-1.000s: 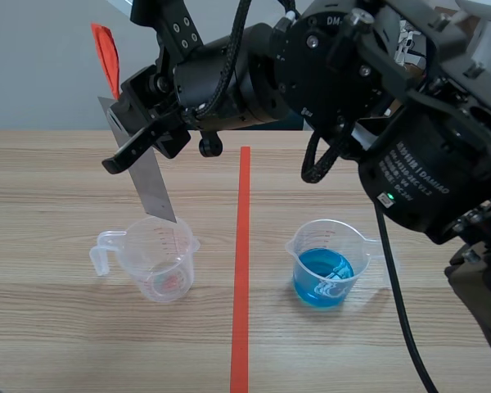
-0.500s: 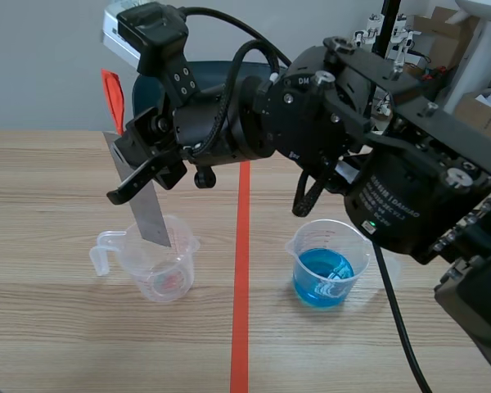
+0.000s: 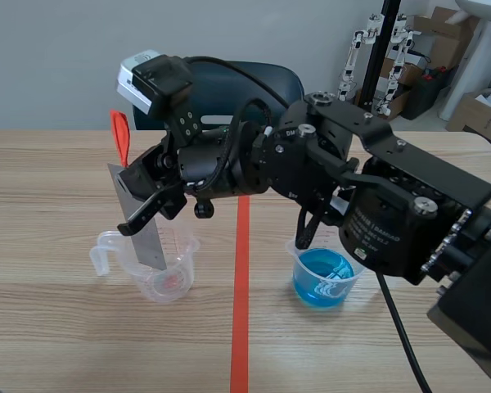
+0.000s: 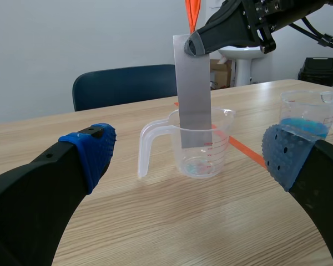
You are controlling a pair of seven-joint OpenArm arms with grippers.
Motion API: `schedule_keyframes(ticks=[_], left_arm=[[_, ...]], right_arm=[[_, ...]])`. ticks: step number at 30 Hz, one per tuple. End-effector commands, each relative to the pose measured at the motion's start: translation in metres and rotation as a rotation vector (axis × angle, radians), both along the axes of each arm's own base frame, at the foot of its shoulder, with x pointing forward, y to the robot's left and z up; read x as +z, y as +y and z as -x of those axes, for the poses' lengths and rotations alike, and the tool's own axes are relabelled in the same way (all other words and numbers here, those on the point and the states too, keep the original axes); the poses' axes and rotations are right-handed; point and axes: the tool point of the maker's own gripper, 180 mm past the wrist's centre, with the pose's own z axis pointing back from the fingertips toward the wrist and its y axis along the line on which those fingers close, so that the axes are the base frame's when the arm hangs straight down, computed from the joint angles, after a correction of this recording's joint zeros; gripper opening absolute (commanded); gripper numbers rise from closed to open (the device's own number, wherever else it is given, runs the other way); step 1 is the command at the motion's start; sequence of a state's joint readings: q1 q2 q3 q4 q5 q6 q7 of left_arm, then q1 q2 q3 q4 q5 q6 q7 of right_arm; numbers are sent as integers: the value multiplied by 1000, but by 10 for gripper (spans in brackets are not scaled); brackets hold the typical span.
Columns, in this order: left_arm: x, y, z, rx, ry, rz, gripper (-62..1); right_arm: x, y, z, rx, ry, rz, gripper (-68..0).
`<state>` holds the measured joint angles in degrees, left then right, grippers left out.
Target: Do the redox reaction experiment. put the plate into the left beaker
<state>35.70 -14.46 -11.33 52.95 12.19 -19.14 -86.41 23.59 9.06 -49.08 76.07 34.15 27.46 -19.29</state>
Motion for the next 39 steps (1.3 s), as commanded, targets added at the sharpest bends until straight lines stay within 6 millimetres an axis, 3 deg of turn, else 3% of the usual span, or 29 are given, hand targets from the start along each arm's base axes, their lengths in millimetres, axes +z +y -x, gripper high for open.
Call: schedule_keyframes(ticks=[1, 15, 39], left_arm=[[11, 2, 2, 1, -53, 14, -54], [11, 2, 2, 1, -53, 14, -54], [11, 2, 2, 1, -53, 15, -54]], right_arm=[[11, 3, -4, 3, -30, -31, -669], [-15, 3, -3, 9, -69, -13, -669], [-28, -1, -10, -4, -110, -7, -669]])
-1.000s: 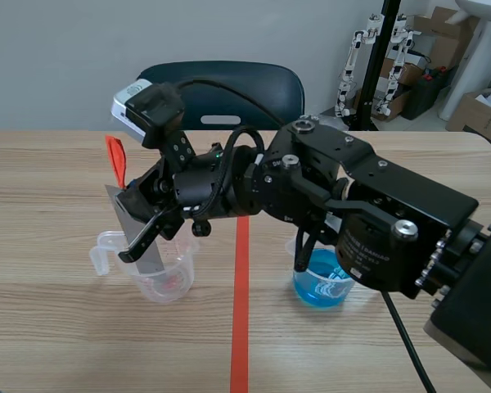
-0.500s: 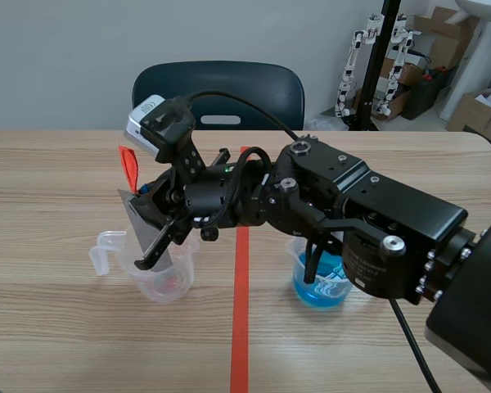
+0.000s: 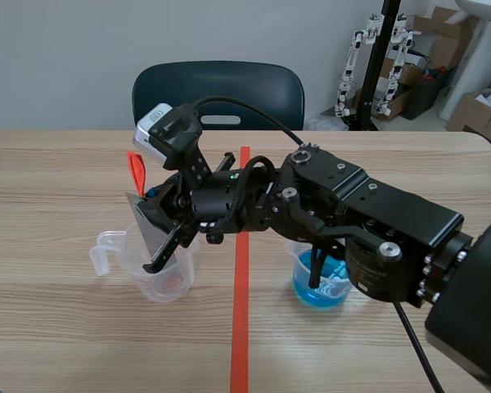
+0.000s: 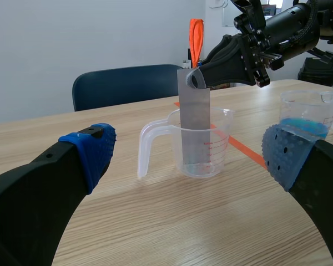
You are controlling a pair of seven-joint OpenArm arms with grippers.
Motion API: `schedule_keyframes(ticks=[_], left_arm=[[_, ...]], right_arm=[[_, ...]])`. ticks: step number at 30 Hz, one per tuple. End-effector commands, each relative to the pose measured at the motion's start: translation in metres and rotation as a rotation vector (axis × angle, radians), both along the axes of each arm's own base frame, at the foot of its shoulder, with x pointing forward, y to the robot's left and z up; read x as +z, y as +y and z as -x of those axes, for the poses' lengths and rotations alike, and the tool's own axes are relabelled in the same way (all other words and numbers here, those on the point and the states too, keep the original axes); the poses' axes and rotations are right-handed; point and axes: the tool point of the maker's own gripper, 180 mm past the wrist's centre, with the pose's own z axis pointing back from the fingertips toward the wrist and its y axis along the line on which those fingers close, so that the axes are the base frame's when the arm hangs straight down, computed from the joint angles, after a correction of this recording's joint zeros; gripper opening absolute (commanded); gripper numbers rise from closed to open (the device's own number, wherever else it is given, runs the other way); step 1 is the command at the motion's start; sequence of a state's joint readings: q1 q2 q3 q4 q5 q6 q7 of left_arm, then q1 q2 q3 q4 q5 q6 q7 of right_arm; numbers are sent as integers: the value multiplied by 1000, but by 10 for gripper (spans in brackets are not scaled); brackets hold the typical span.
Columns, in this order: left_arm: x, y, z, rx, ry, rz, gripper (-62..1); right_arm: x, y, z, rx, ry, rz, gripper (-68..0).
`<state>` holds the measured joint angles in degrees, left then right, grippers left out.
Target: Do the redox reaction experiment. put the plate into the left beaker
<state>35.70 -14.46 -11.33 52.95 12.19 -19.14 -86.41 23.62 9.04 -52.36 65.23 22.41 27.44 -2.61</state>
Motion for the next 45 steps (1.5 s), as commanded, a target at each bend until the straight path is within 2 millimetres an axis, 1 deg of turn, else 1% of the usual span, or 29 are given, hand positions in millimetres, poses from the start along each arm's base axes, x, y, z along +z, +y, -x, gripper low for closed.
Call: schedule_keyframes(ticks=[1, 2, 3, 4, 5, 6, 9, 10, 13, 15, 30, 37, 45], left_arm=[[11, 2, 2, 1, -53, 15, -54], [11, 2, 2, 1, -53, 15, -54], [11, 2, 2, 1, -53, 15, -54], [11, 2, 2, 1, -53, 15, -54], [11, 2, 2, 1, -53, 15, -54], [11, 2, 2, 1, -53, 15, -54], [11, 2, 2, 1, -53, 15, -54], [11, 2, 2, 1, -53, 15, -54], [11, 2, 2, 1, -53, 15, -54], [11, 2, 2, 1, -53, 15, -54], [11, 2, 2, 1, -53, 15, -54], [11, 2, 2, 1, -53, 15, -54], [11, 2, 2, 1, -53, 15, -54]], right_arm=[[13, 6, -4, 6, -24, -25, -669], [13, 7, -4, 7, -25, -26, -667], [13, 7, -4, 7, -24, -26, -648], [13, 7, -4, 7, -24, -26, -605], [13, 7, -4, 7, -24, -26, -531], [13, 7, -4, 7, -24, -24, -423], [10, 7, -4, 10, -31, 0, -17], [8, 7, -4, 9, -35, 13, 4], [1, 8, -4, 14, -54, 71, 4], [0, 9, -3, 16, -51, 80, 4], [0, 10, -3, 17, -50, 79, 4], [-4, 8, -3, 15, -42, 102, 4], [-4, 8, -3, 15, -43, 101, 4]])
